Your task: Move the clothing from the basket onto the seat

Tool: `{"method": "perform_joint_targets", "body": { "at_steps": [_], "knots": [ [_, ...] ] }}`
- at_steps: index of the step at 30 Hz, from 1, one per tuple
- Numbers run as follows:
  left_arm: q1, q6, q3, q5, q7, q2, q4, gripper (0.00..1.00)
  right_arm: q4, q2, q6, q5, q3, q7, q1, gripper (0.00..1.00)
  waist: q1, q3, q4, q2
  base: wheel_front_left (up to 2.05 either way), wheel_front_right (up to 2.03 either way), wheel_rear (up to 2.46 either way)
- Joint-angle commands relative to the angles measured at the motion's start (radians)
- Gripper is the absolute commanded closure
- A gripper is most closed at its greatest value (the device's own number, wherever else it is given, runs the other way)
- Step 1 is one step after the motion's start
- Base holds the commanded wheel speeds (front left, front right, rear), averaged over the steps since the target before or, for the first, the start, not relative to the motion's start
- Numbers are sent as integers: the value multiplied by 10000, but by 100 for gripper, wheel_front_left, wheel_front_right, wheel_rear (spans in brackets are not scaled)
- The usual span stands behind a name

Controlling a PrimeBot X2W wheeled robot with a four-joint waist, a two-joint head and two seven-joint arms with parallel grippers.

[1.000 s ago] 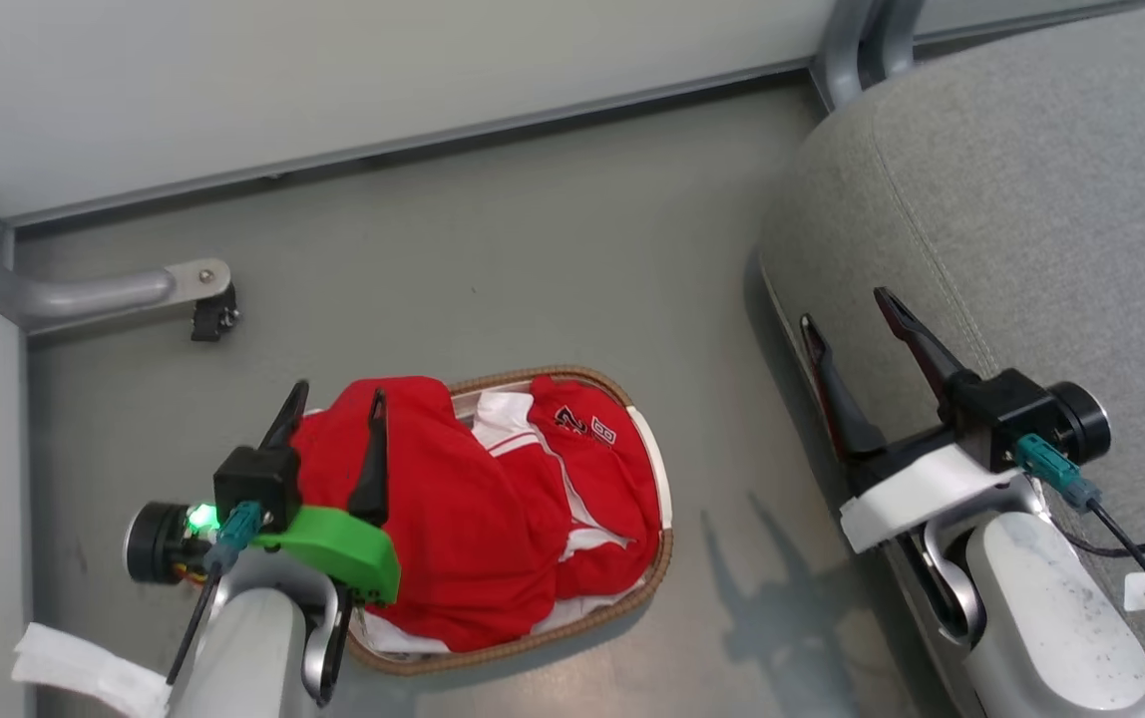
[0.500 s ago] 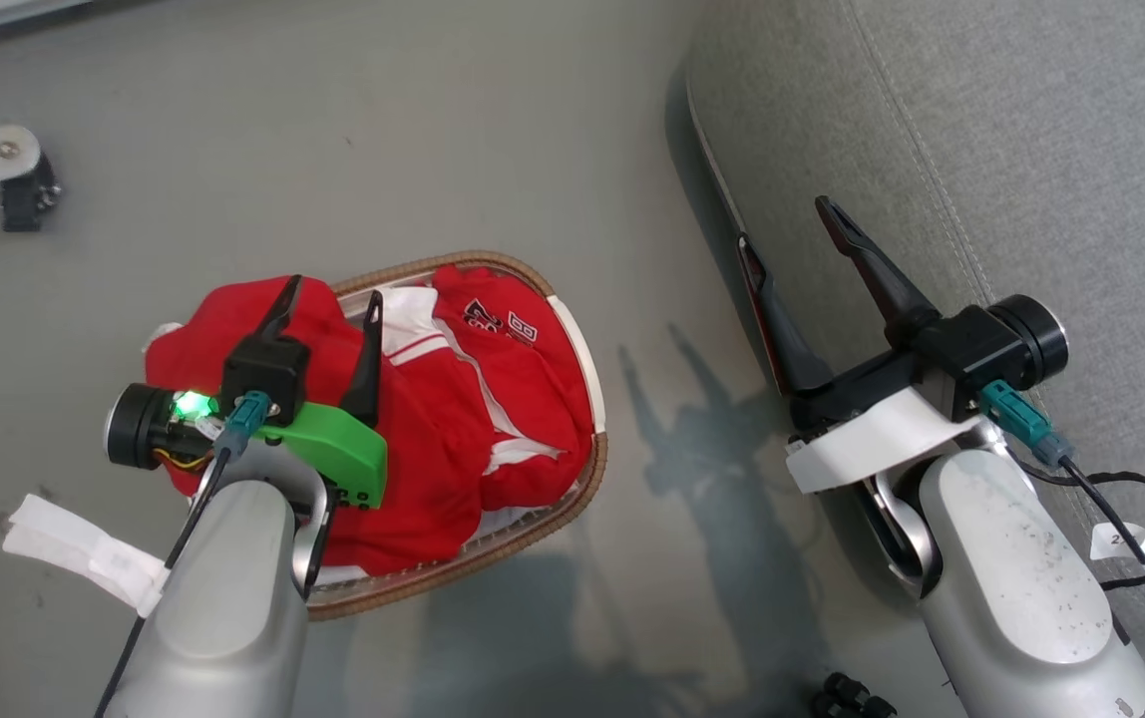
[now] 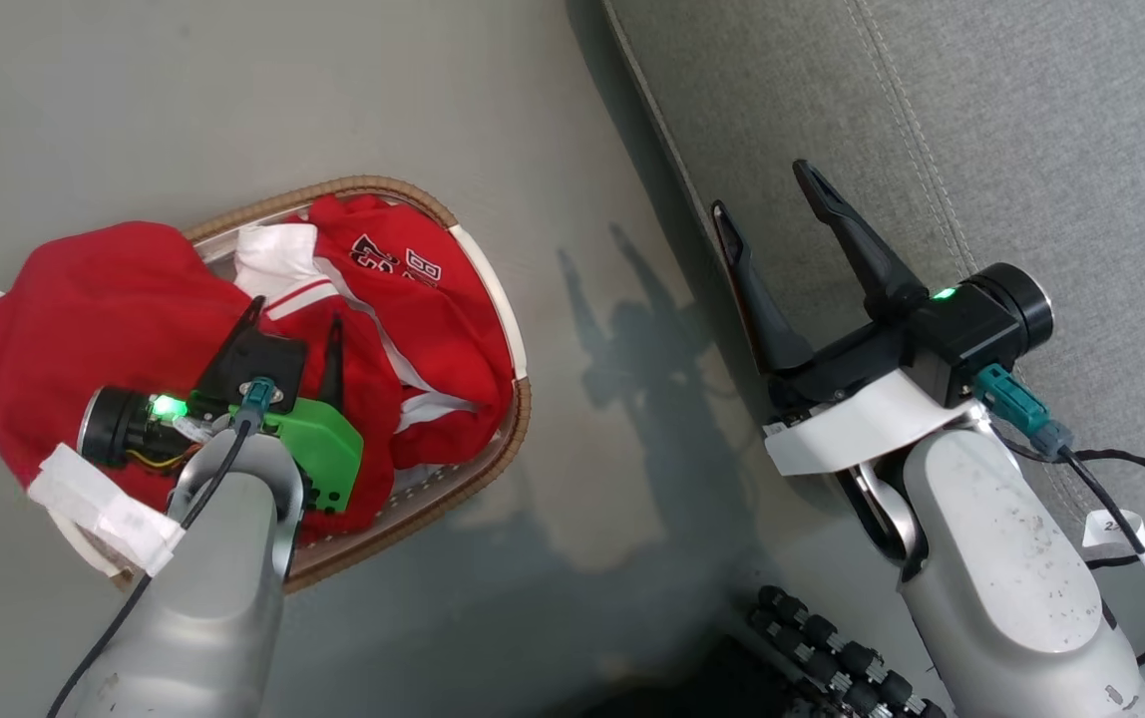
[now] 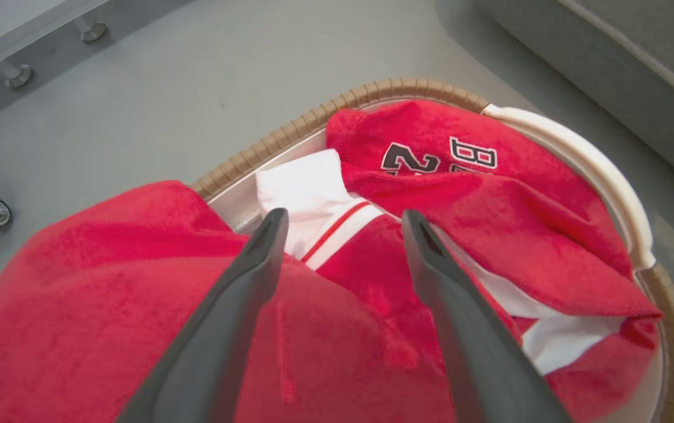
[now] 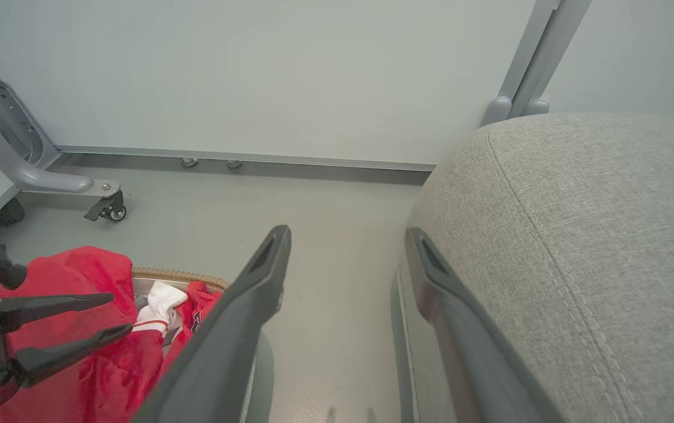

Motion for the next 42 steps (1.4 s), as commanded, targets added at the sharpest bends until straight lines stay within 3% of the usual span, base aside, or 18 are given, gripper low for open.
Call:
{"method": "perform_joint_targets", "body": {
  "at_steps": [1, 13, 19, 28, 29, 30, 31, 42],
  "knots": [
    [-264, 143, -29, 142, 1, 108, 253, 0, -60, 15, -10, 124, 23, -20, -104, 0, -1, 461, -300, 0, 0, 0, 0],
    [-1286, 1004, -232, 204, 3, 246, 2583, 0, -419, 13, -10, 197, 162, -20, -535, 0, -1, 1231, -73, 0, 0, 0, 0],
    [-1765, 1104, -224, 43, 193, 266, 3206, 0, -573, 10, -10, 239, 201, -20, -704, 0, -1, 1563, 19, 0, 0, 0, 0],
    [-2051, 760, -425, -15, 313, 445, 3489, 0, -533, 7, -10, 272, 304, -20, -883, 0, -1, 1767, 101, 0, 0, 0, 0],
    [-2046, 747, -406, -87, 336, 437, 3507, 7, -514, 7, -10, 264, 299, -20, -908, 0, -1, 1752, 121, 0, 0, 0, 0],
    [-2027, 740, -405, -106, 338, 417, 3521, 62, -497, 7, -10, 255, 300, -20, -922, 0, -1, 1725, 139, 0, 0, 0, 0],
    [-1974, 695, -398, -116, 324, 371, 3522, 100, -477, 6, -10, 250, 306, -20, -927, 0, -1, 1674, 159, 0, 0, 0, 0],
    [-1174, 532, -331, -608, 25, 109, 3452, 100, -111, 5, -10, 164, 446, -20, -734, 0, -1, 314, 257, 0, 0, 0, 0]
  ]
}}
